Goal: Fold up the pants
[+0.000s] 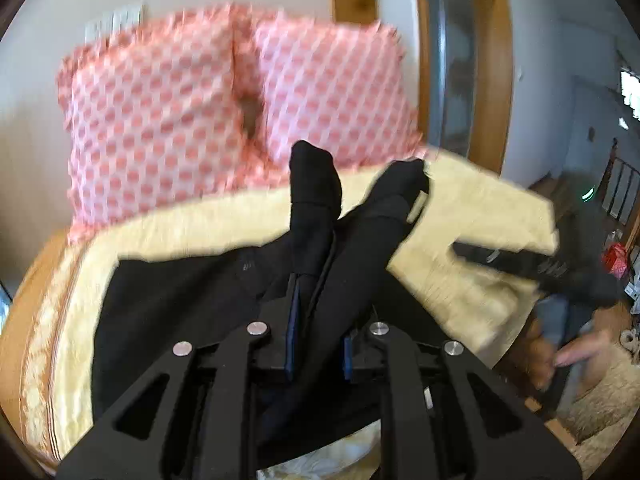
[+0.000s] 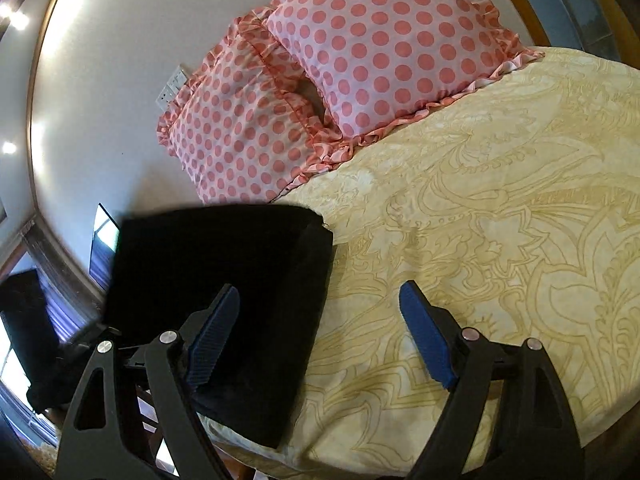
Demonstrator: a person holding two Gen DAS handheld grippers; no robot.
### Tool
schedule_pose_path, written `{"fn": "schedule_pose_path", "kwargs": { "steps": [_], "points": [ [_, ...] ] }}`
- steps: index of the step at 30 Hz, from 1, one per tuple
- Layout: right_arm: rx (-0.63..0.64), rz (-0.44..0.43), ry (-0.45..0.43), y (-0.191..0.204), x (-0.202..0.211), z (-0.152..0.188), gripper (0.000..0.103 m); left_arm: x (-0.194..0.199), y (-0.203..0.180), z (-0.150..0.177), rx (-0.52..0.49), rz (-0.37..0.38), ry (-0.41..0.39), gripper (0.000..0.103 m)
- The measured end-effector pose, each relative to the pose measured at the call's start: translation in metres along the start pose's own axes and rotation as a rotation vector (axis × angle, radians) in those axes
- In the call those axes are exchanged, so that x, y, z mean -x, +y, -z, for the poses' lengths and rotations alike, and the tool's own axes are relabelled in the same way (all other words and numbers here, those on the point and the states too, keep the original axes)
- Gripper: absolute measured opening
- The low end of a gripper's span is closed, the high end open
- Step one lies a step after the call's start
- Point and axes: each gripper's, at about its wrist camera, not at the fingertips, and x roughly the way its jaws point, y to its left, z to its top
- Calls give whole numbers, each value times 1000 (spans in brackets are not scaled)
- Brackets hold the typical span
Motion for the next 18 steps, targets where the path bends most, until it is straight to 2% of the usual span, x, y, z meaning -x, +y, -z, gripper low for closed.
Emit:
{"fn": "schedule_pose_path", "kwargs": {
  "steps": [2, 4, 6, 9, 12, 14, 15, 16, 17, 18],
  "points": [
    [0, 9, 3, -1, 1, 2, 84, -2, -18, 10, -74, 33, 27, 16],
    [0, 17, -1, -2, 2, 1, 84, -16, -29, 30, -129, 42, 107, 16],
    [3, 19, 0, -1, 2, -1, 84, -30, -30, 50, -129, 58, 172, 17],
    [21, 20, 1, 4, 2, -3, 84, -27, -29, 56, -116, 53, 150, 19],
    [41, -1, 2, 12, 0, -8, 84, -20, -23, 58, -92, 79, 137, 29],
    [72, -18, 0, 21, 0, -13, 84, -11, -12, 56, -36, 145, 143, 46],
    [88, -26, -3, 26, 0, -16, 84, -1, 0, 56, 19, 195, 134, 60],
    [121, -37, -8, 34, 0, -19, 84, 6, 7, 55, 50, 219, 118, 69],
    [144, -44, -8, 40, -1, -20, 84, 20, 21, 54, 106, 241, 71, 72],
    [173, -55, -3, 48, -2, -21, 84, 29, 29, 53, 141, 230, 40, 78]
  ]
}}
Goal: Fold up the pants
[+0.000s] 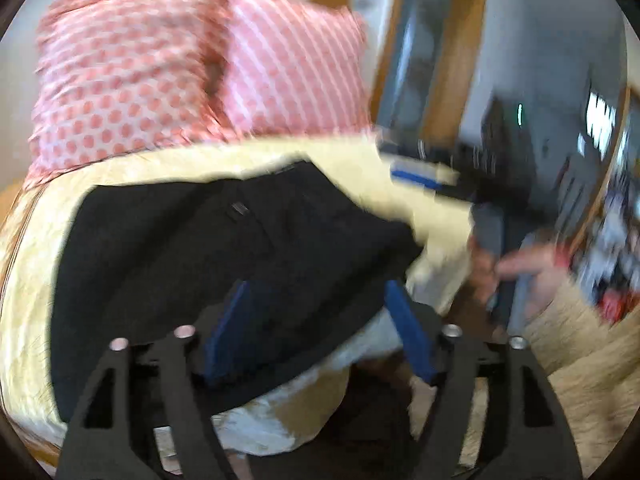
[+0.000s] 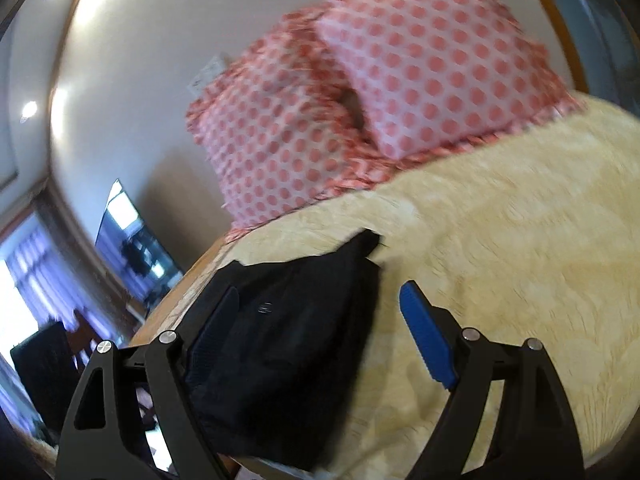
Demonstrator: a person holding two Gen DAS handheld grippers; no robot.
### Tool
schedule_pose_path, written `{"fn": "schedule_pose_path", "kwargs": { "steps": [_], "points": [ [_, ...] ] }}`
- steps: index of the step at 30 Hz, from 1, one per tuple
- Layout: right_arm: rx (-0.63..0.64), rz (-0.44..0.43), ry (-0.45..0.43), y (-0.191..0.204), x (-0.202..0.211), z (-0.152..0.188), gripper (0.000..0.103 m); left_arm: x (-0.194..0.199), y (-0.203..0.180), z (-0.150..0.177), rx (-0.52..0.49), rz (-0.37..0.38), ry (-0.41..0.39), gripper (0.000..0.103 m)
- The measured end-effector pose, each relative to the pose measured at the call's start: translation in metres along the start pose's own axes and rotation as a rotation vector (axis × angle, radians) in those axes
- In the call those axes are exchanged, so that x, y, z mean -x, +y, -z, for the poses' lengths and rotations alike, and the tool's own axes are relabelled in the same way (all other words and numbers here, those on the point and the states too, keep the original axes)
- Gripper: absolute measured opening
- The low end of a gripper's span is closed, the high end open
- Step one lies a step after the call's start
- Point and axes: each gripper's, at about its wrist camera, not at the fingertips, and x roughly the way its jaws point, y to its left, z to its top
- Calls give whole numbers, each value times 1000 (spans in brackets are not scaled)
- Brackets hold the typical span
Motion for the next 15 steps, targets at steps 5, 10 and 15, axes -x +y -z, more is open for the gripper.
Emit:
{"fn": "schedule_pose_path", "kwargs": {
  "steps": [5, 10, 15],
  "points": [
    [150, -84, 88, 45, -28, 7, 81, 12, 37, -13, 67, -233, -101, 85],
    [228, -34, 250, 62, -58, 33, 82, -23, 58, -1, 96, -406, 49, 89],
    [236, -8, 319, 52, -61, 53, 82, -34, 79, 23, 185, -365, 92, 90]
  ]
}}
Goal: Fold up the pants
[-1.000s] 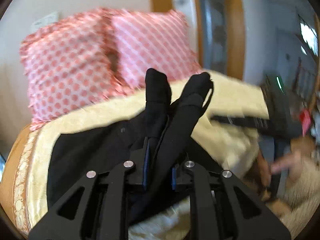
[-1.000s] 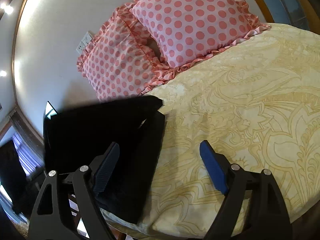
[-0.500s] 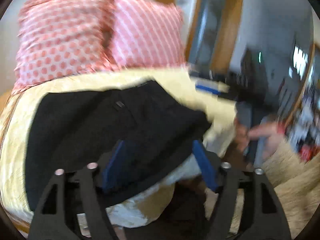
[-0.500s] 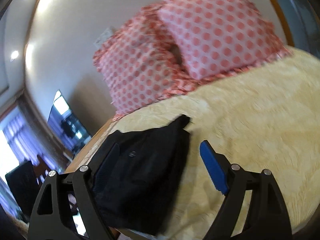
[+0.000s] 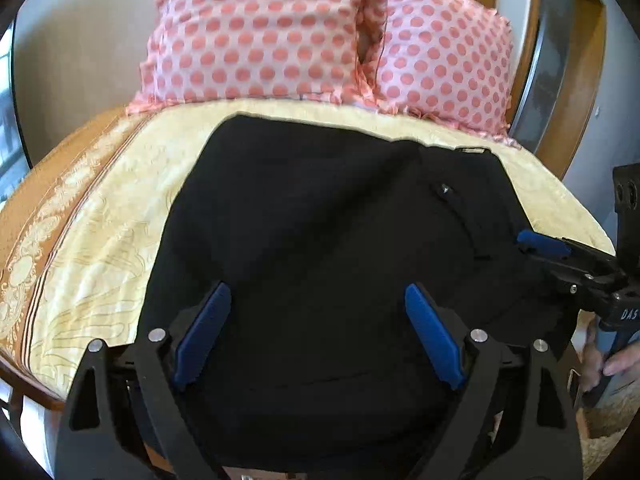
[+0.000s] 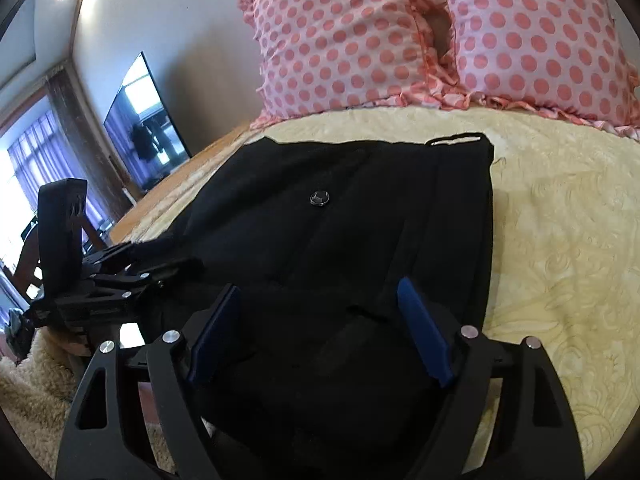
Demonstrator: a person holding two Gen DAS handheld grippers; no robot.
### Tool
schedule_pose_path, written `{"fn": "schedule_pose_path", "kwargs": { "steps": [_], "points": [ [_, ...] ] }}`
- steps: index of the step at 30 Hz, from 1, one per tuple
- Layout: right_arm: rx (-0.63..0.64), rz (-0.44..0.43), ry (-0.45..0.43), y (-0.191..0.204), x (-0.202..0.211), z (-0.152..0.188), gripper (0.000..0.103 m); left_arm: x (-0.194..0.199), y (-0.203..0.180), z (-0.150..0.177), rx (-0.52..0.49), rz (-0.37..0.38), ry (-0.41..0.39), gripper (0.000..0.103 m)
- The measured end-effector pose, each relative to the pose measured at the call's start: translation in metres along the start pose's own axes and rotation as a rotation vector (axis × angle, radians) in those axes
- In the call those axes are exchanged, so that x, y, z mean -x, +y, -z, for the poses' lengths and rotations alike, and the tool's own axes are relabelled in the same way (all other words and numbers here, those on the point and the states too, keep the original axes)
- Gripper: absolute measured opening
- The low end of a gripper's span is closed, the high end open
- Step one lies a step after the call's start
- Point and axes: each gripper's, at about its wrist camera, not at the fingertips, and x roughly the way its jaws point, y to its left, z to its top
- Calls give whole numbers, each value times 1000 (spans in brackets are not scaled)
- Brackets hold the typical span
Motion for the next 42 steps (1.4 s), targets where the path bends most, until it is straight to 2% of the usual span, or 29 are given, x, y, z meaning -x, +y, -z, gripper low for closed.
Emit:
{"fn": "schedule_pose_path", "kwargs": {
  "steps": [2, 4, 6, 12, 16, 18, 21, 22, 26, 28, 29, 30, 33, 36, 38, 42],
  "points": [
    [-49, -39, -7, -6, 8, -6, 82, 0, 1, 3, 7, 14, -10, 94],
    [-170, -92, -82, -29, 26, -18, 82, 1, 7, 3, 43, 56, -26, 98],
    [-279, -87, -108, -56, 34, -27, 83, 0, 16, 3, 79, 103, -40, 98],
    [-381, -73, -4, -91, 8, -39, 83, 1, 19, -2, 97, 157, -43, 99],
    [-362, -63, 81, -89, -15, -39, 81, 1, 19, -1, 96, 160, -48, 99],
    [-332, -73, 86, -83, -18, -39, 75, 1, 18, 0, 93, 160, -47, 99],
    [-272, -86, 93, -70, -20, -42, 75, 1, 18, 0, 93, 160, -48, 99],
    [-254, -63, 98, -67, -21, -42, 75, 1, 18, 0, 93, 160, -48, 99],
    [-283, -87, 89, -75, -23, -42, 74, 0, 17, 0, 87, 157, -50, 100],
    [-268, -77, 88, -75, -25, -42, 57, 1, 17, 0, 89, 158, -51, 100],
    [-249, -58, 88, -74, -25, -42, 39, 2, 18, -1, 97, 164, -51, 100],
    [-229, -43, 83, -72, -24, -43, 34, 4, 20, -3, 108, 177, -48, 97],
    [-158, -73, 24, -58, -14, -44, 27, 21, 33, -16, 160, 237, -74, 92],
    [-57, -107, -28, -39, -4, -45, 26, 39, 59, -37, 213, 191, -142, 92],
    [-45, -74, -20, -37, -7, -46, 25, 36, 76, -52, 248, 171, -123, 92],
    [-164, -65, 21, -61, -16, -43, 26, 5, 95, -72, 293, 176, 14, 89]
  ]
}}
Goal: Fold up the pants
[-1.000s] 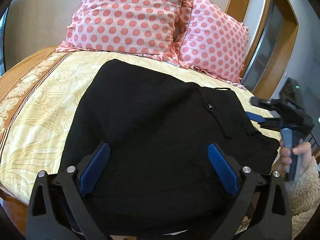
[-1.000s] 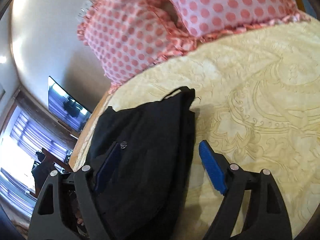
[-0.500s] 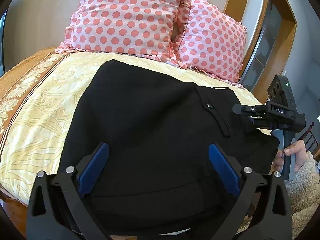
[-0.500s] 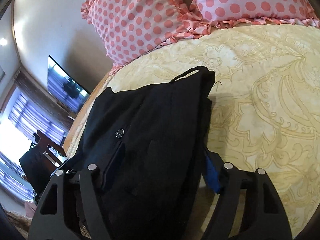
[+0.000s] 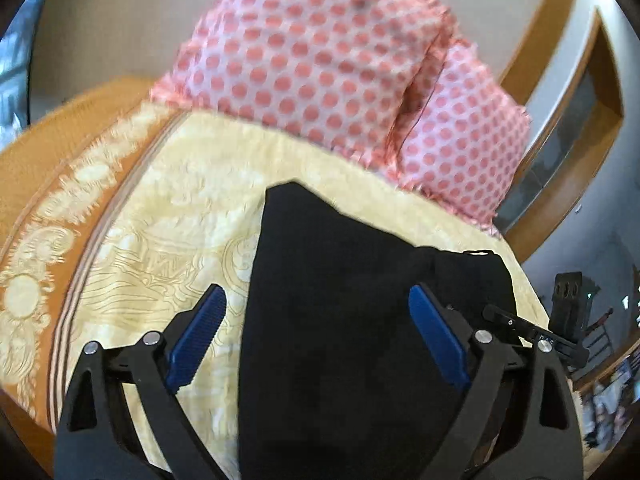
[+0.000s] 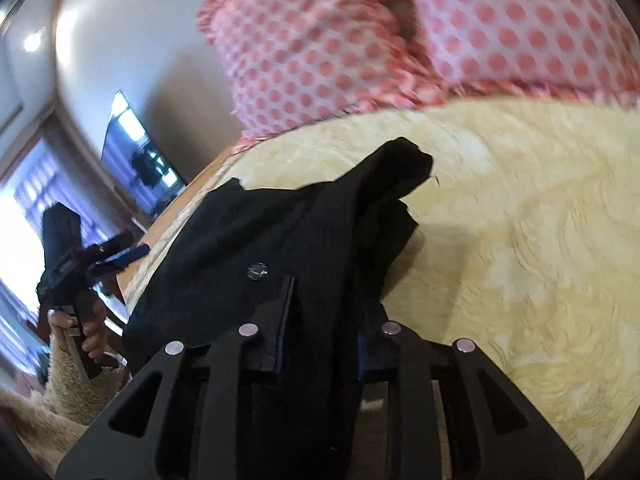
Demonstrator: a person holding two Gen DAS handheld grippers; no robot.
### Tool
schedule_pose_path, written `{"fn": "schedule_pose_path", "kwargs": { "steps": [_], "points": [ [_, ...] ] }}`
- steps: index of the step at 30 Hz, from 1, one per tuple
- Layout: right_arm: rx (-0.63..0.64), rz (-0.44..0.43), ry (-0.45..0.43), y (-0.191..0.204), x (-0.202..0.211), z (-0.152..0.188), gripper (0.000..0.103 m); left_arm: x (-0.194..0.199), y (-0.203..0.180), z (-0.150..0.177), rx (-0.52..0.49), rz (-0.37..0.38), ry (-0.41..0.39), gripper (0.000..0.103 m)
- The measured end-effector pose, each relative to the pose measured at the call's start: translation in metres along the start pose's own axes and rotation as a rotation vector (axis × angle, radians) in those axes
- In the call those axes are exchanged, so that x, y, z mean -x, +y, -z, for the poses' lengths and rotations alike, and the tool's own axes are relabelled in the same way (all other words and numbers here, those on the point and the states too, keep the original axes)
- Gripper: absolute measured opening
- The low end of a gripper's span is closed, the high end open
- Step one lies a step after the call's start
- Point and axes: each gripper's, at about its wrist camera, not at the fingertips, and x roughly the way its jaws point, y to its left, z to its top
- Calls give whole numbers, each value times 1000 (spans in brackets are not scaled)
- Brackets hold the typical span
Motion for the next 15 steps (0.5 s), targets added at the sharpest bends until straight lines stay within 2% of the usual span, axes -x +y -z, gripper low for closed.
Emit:
{"fn": "schedule_pose_path", "kwargs": {
  "steps": [2, 5, 8, 10, 11, 12, 14, 15],
  "points": [
    [-29, 0, 10, -6, 0, 2, 28, -10, 1, -6, -3, -18, 46, 86],
    [-60, 14, 28, -11, -3, 2, 42, -27, 1, -12, -16, -32, 116, 86],
    [-93, 14, 44, -19, -6, 2, 52, -44, 6, -14, -10, -39, 187, 86],
    [-101, 0, 44, -21, -8, 2, 52, -52, 8, -13, -15, -39, 222, 86],
    [-94, -4, 44, -20, -8, 2, 51, -57, 8, -12, -19, -46, 236, 86],
    [-83, -3, 45, -18, -8, 2, 38, -59, 8, -12, -21, -49, 245, 86],
    [-27, -49, 47, -7, -7, 3, 23, -62, 6, -12, -33, -52, 251, 87],
    [2, -55, 41, -1, -6, 3, 22, -64, 4, -12, -37, -47, 259, 87]
  ]
}}
